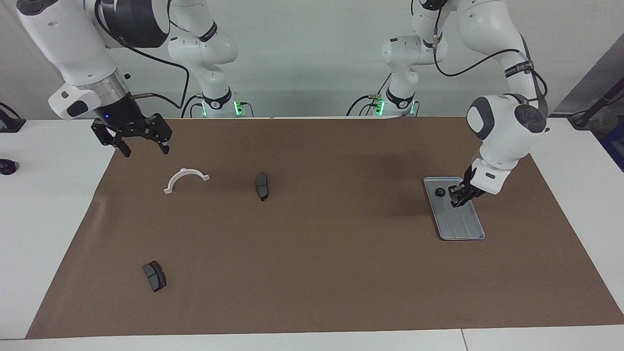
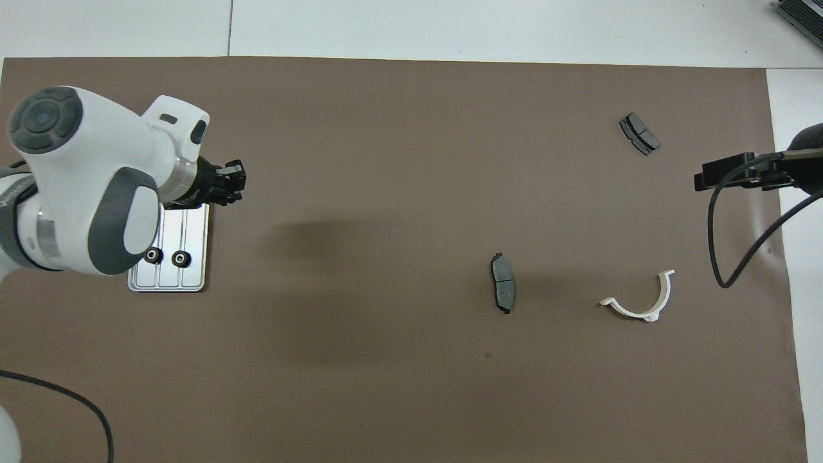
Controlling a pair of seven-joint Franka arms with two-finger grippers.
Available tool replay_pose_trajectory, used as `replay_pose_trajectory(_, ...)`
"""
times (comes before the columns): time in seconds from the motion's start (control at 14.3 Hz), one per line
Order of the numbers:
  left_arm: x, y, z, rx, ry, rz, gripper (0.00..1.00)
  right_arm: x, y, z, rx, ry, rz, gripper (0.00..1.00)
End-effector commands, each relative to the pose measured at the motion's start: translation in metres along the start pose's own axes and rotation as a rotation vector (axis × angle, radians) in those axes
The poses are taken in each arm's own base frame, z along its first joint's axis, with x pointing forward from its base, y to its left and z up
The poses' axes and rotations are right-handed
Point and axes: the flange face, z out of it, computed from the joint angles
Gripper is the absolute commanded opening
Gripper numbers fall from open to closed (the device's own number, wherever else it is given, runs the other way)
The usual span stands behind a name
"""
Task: Place bearing gear from tray to pile
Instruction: 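Carry the gear to mid-table with the left gripper while the right gripper approaches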
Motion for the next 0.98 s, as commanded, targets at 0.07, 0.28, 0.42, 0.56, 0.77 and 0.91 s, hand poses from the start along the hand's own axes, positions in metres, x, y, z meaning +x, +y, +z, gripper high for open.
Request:
replay_pose_trajectory(0.07,-0.052,0.078,0.009,-0.093,0.025,-0.254,0.0,-0.008,-0.002,0.006,0.027,0.043,0.001,1.0)
replay_pose_trajectory(0.28,-0.088,0.124,0.034,-0.103,0.05,-0.318,0.0,-0.008,0.0,0.01,0.02,0.062,0.006,1.0)
replay_pose_trajectory(0.42,-0.101,0.146,0.075,-0.067,0.072,-0.356,0.0,-0.011,-0.002,0.014,0.009,0.048,-0.001,1.0)
replay_pose_trajectory(0.56,-0.1,0.16,0.1,-0.049,0.136,-0.411,0.0,-0.012,-0.001,0.016,0.006,0.047,-0.001,1.0)
replay_pose_trajectory(0.77,-0.116,0.174,0.127,-0.074,0.139,-0.443,0.0,-0.007,-0.02,0.02,-0.065,0.047,-0.035,1.0)
replay_pose_trajectory(0.91,-0.12,0.173,0.133,-0.091,0.152,-0.432,0.0,-0.003,-0.041,0.027,-0.079,0.042,0.002,1.0)
